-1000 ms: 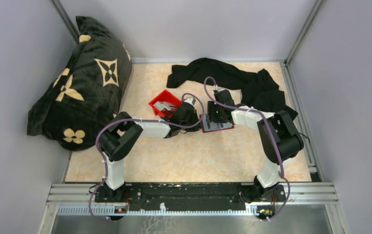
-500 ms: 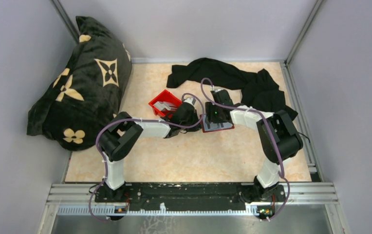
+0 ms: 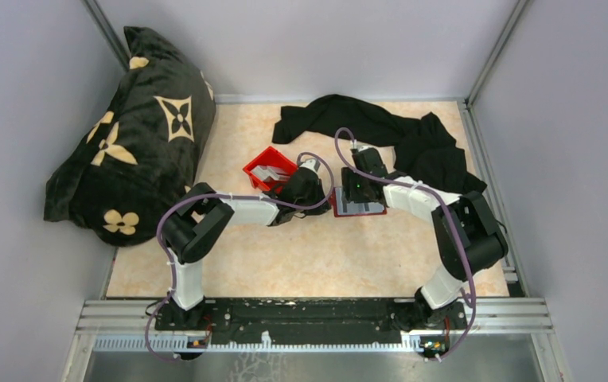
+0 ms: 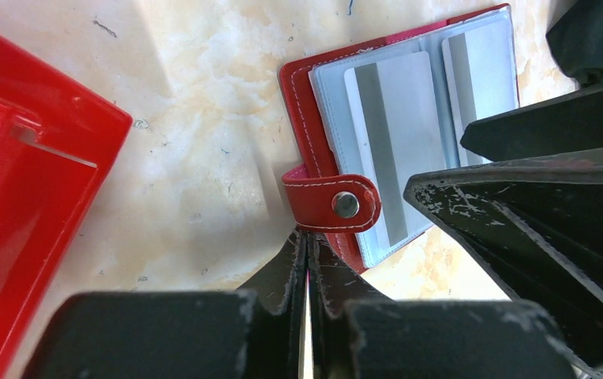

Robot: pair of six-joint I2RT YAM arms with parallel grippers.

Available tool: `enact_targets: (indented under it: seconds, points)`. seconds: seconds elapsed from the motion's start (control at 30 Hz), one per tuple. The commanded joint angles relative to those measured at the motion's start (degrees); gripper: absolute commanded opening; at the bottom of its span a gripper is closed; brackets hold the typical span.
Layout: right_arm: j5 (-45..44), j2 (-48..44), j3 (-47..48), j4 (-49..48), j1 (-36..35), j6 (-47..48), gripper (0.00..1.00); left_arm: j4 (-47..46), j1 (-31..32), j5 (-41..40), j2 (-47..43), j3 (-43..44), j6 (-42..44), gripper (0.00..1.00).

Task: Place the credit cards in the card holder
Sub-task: Insert the credit card into the card holder.

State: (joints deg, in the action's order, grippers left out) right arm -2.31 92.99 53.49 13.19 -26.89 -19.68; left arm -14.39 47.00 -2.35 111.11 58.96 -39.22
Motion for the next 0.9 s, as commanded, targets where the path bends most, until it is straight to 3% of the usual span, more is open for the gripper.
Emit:
enact_targets:
  seconds: [0.0, 0.13, 0.37, 0.57, 0.87]
  points:
    - [-0.2, -3.1, 0.0, -2.2, -0.4, -0.6, 0.56, 4.3, 0.2, -1.3, 1.1, -1.4, 0.5, 0.06]
    - [-2.6, -3.2, -0.3, -2.8, -0.5, -0.9, 0.51, 4.5, 0.3, -1.4, 1.0, -1.4, 0.6, 0.06]
    - [-6.4, -2.7, -1.0, -4.0, -0.4, -1.3, 0.17, 4.5, 0.3, -1.3, 1.3, -1.3, 0.6, 0.06]
    - [-7.4, -2.3, -1.1, -4.7, 0.0, -2.0, 0.0, 4.7, 0.3, -1.4, 1.4, -1.3, 0.7, 0.06]
    - [-9.3, -0.8, -1.3, -4.2, 0.6, -2.5, 0.0, 4.8, 0.3, -1.6, 1.7, -1.4, 0.7, 0.06]
